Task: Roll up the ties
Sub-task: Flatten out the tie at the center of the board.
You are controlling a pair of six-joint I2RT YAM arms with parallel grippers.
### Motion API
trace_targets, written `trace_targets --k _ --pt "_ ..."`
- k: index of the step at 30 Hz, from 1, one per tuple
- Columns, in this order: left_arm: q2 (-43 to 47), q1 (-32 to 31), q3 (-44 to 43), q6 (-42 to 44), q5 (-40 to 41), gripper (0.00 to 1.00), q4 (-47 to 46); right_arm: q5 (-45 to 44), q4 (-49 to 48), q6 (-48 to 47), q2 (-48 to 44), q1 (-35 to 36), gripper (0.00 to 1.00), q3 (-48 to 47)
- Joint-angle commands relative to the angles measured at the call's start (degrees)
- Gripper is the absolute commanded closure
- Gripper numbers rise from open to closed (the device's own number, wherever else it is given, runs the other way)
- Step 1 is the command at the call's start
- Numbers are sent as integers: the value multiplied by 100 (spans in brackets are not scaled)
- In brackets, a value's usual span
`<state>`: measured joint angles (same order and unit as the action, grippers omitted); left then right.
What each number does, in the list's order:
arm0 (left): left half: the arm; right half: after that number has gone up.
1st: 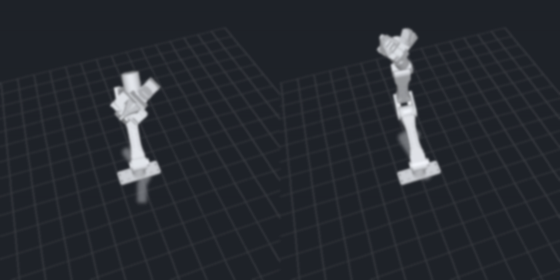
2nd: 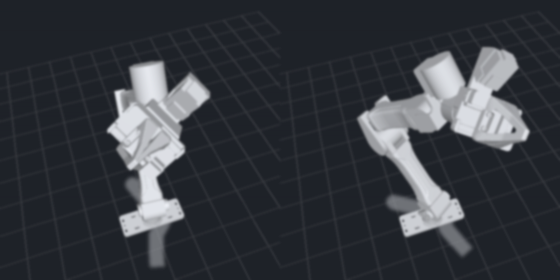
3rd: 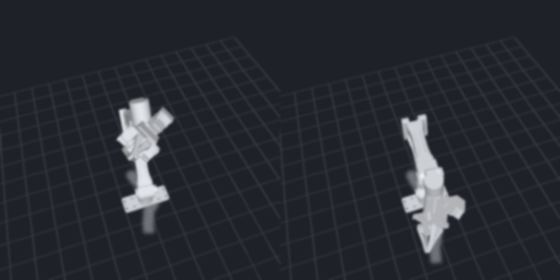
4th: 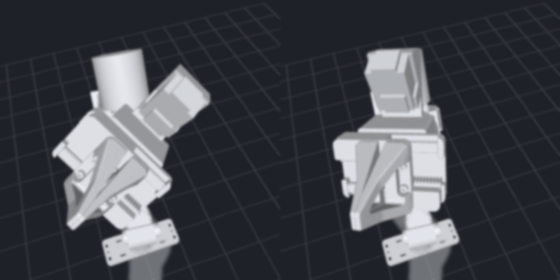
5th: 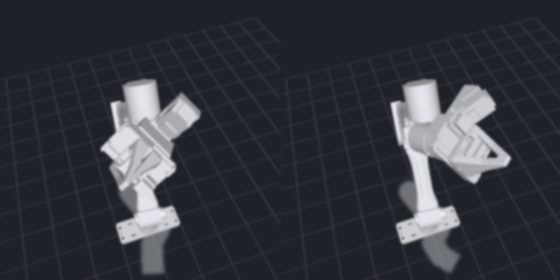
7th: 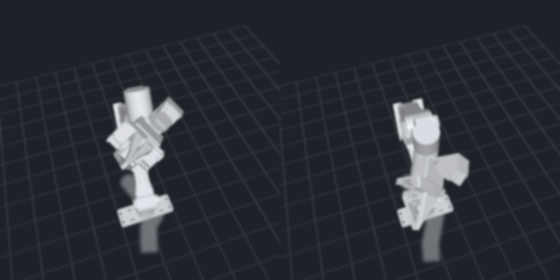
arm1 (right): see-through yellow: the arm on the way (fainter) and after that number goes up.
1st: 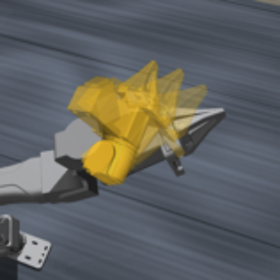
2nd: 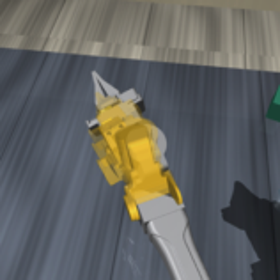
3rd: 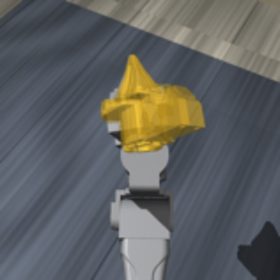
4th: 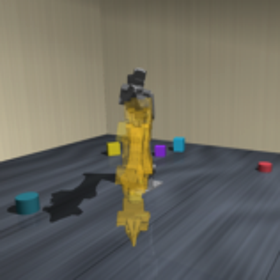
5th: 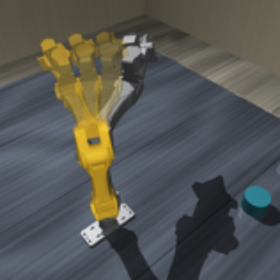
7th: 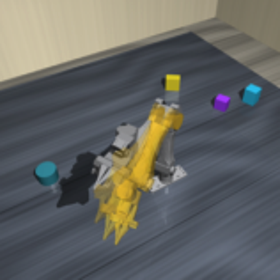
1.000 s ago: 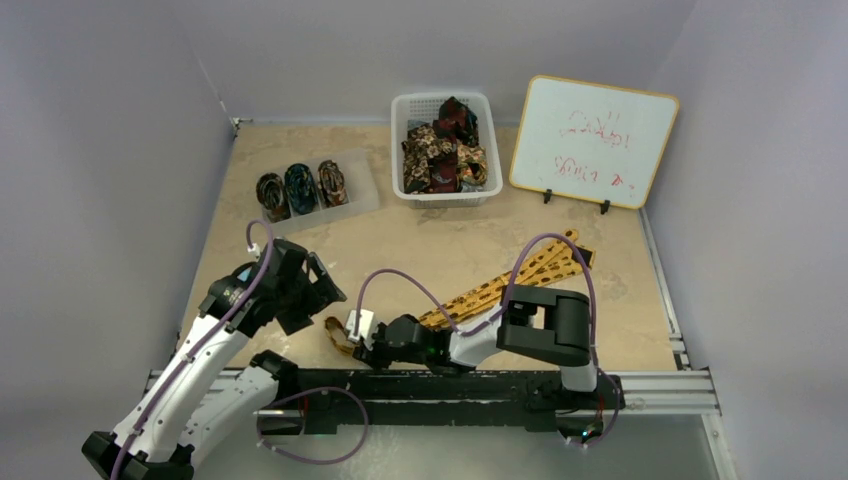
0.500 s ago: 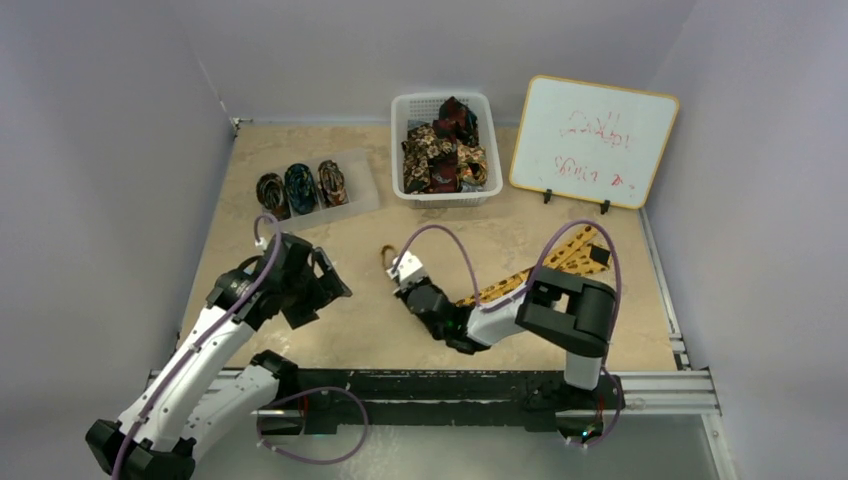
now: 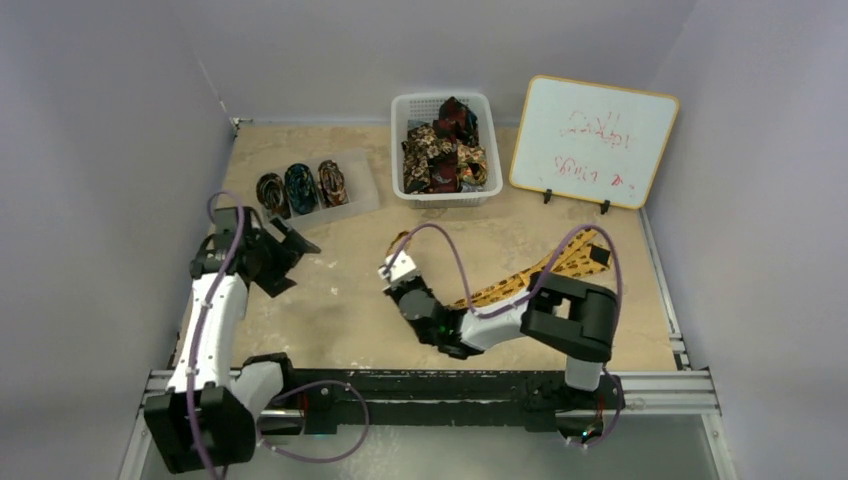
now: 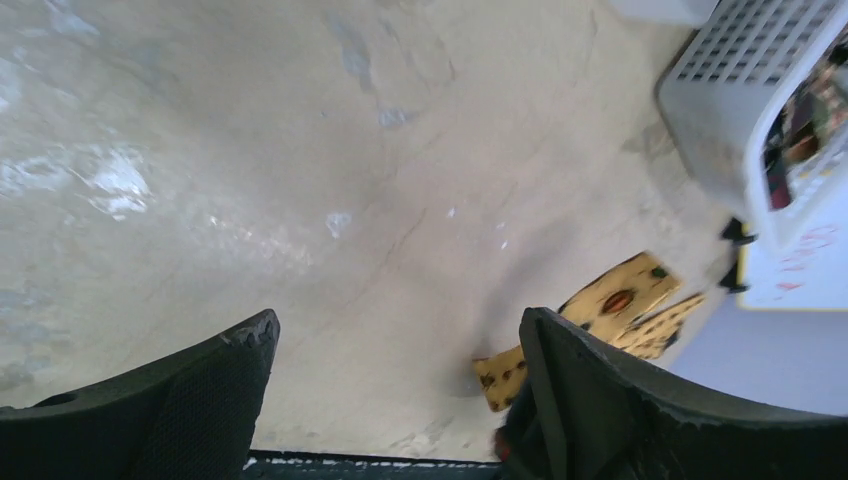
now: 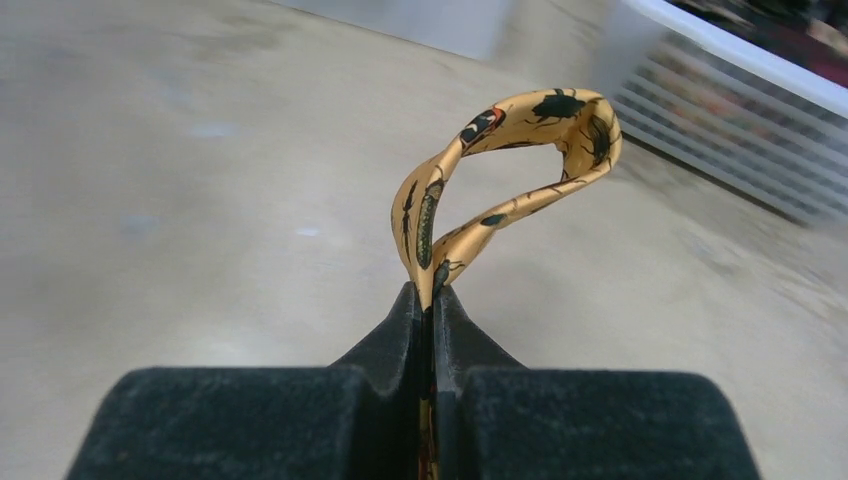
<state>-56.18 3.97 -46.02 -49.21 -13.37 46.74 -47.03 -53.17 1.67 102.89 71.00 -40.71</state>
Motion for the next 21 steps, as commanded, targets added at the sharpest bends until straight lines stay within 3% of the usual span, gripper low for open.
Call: trace_targets --k 1,5,9,15,17,21 --pt "-171 1428 -293 972 -1362 11 -219 -161 -345 -457 801 653 100 -915" --pt "-172 1984 -639 1278 -1450 11 58 -304 -316 -715 1400 1076 100 -1457" --pt "-53 2126 -683 1334 -1497 11 121 583 -252 -752 982 1271 89 -1221" --pt "-75 2142 -634 1428 -1608 11 116 2138 764 249 -91 1269 43 -864" --pt "-22 2140 -584 1457 -1649 11 105 2247 936 442 -445 1263 39 -705" --pt "127 2143 -413 1458 -1947 11 44 1374 1257 1130 -995 1178 32 -305"
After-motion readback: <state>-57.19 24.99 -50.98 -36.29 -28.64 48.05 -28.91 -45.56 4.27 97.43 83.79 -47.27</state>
